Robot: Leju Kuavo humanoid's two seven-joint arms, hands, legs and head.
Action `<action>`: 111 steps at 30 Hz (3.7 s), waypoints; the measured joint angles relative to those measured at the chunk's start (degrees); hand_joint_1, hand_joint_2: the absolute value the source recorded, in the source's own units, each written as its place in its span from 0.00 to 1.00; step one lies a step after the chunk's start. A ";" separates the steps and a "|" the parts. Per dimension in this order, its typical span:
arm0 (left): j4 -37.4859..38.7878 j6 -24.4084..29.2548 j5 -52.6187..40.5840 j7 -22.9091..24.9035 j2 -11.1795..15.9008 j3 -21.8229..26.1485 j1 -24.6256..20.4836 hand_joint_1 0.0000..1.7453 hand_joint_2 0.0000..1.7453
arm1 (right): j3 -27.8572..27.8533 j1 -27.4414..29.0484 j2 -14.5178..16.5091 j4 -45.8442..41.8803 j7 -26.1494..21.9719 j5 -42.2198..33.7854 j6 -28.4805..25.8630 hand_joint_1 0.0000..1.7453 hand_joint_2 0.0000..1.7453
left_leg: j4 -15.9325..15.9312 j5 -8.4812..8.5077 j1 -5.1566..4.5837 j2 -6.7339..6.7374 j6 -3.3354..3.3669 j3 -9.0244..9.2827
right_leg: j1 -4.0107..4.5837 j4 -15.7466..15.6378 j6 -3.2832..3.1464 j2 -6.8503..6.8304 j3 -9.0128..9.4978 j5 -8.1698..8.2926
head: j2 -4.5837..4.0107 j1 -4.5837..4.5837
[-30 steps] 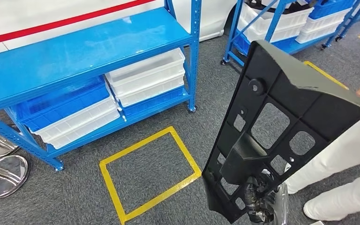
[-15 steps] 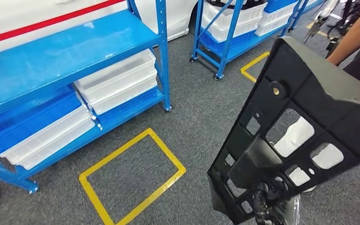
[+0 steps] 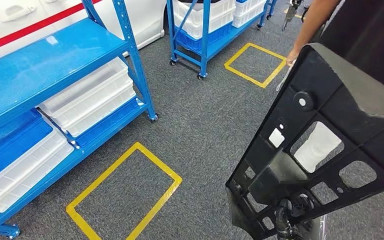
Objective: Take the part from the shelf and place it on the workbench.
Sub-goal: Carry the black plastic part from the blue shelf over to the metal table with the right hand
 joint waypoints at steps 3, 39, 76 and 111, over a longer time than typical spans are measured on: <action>0.38 0.17 -0.22 -0.09 -0.02 0.15 0.06 0.00 0.00 | -0.25 0.30 0.32 -0.08 -0.04 0.24 0.02 1.00 1.00 | 10.87 -4.99 0.08 -2.59 -0.15 -4.96 | 0.31 0.17 -0.53 1.98 -0.44 0.23 | 0.00 0.00; 1.81 0.62 -5.18 -0.08 0.03 -0.82 -0.97 0.00 0.00 | -6.25 3.72 5.89 -2.35 -1.13 2.63 3.63 1.00 1.00 | -0.42 2.80 0.24 -6.47 0.97 -0.72 | 0.51 0.76 -0.16 6.72 -0.29 -0.16 | 0.00 0.01; 1.78 -0.61 -7.22 -0.03 0.21 -2.15 -0.58 0.00 0.00 | -10.87 6.10 10.40 -3.91 -0.51 3.48 7.37 1.00 1.00 | -3.43 3.76 0.38 -4.60 2.69 0.12 | 0.32 3.89 2.19 5.42 -2.34 -2.27 | 0.00 0.04; 1.66 -0.71 -9.08 -0.13 0.24 -2.56 0.05 0.00 0.00 | -13.81 7.45 12.59 -4.71 0.08 4.55 10.55 1.00 1.00 | -3.52 3.67 0.10 -0.97 3.34 -0.07 | 0.19 16.46 2.78 1.36 -8.06 -8.00 | 0.00 0.08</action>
